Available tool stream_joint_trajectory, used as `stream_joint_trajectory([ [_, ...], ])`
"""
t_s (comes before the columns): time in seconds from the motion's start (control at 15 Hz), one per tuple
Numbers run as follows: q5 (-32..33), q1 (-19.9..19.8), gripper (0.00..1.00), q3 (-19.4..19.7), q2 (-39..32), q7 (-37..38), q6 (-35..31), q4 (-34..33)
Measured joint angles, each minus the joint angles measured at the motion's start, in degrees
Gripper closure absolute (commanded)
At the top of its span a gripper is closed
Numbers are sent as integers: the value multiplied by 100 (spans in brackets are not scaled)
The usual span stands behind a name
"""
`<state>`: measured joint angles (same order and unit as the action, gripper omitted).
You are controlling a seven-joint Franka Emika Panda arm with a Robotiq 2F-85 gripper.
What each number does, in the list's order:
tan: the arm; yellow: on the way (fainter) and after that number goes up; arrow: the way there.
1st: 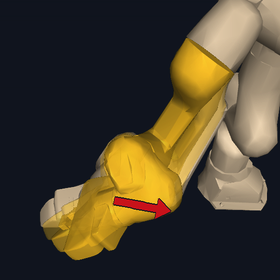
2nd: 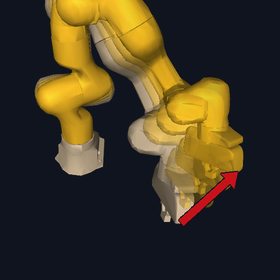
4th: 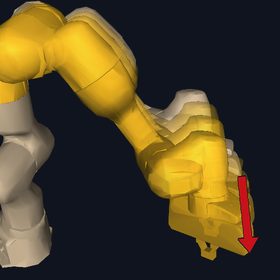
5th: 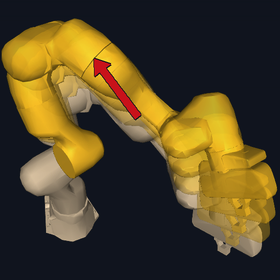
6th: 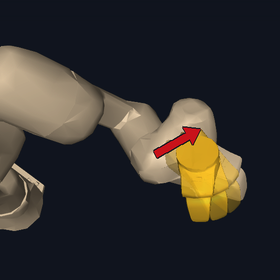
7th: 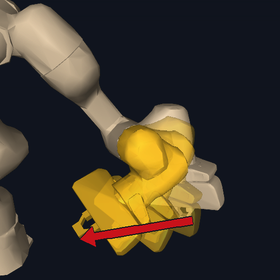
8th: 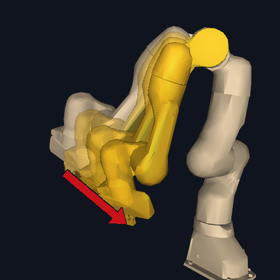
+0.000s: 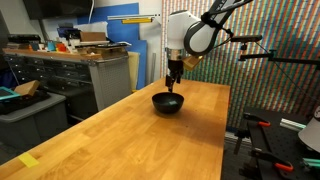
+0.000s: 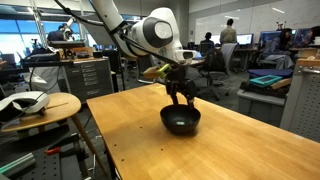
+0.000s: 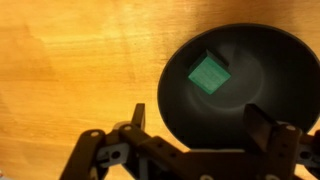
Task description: Pick up the object from the table and put it in the bowl
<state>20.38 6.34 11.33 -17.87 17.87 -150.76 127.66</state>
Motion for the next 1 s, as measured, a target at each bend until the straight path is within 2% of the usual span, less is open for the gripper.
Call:
stream_joint_trajectory([
  [0.2, -193, -9, 0, -32, 120, 35, 440, -28],
  [0.47, -786, -129, 0, -223, 247, -27, 872, -61],
  [0.73, -1429, -328, 0, -454, 406, -308, 972, -58],
  [1.0, -1502, -377, 0, -496, 466, -348, 988, -47],
])
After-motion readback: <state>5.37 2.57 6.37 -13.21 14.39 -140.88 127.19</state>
